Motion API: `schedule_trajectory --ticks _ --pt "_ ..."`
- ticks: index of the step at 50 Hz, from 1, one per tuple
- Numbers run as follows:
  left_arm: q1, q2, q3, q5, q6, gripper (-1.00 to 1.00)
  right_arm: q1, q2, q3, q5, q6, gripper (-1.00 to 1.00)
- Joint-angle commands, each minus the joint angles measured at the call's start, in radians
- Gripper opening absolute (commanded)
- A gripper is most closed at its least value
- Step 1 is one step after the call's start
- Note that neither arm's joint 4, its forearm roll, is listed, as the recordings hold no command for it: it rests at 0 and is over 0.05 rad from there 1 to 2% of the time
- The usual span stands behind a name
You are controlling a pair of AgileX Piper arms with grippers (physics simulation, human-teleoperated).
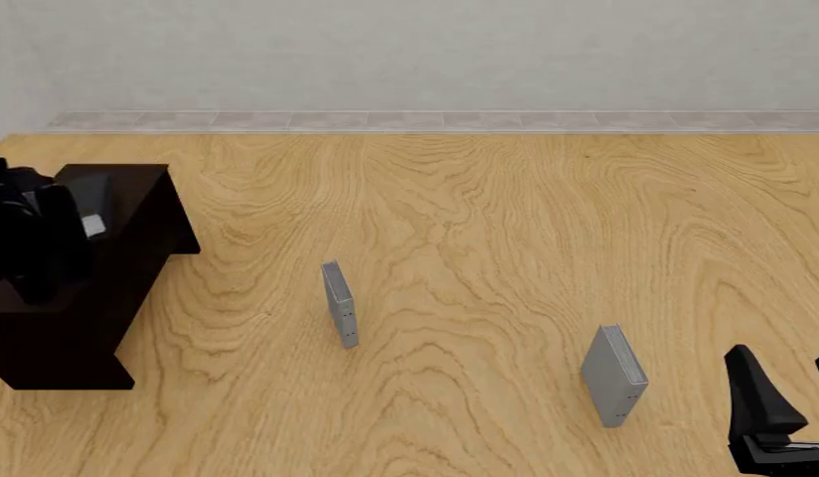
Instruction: Pick up the book in the middle and place it on the cabinet shelf.
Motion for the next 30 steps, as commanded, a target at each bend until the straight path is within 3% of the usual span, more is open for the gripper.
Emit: schedule_trajectory --ticks 1,6,9,30 --pt "-0.035 -0.037 0.019 0.064 -0.028 1.00 -0.001 0.000 0.000 0.000 -0.001 1.00" --pt "-0.056 -0.051 0.014 0.097 -0.056 1.00 0.000 0.000 0.000 0.000 -0.001 1.00" --pt "-0.092 -0.068 -0.047 0.156 -0.139 1.00 0.000 -0.001 0.000 0.000 0.000 1.00" --pt "-0.129 -0.164 0.022 0.229 -0.170 1.00 0.001 0.001 0.000 0.000 0.000 1.00"
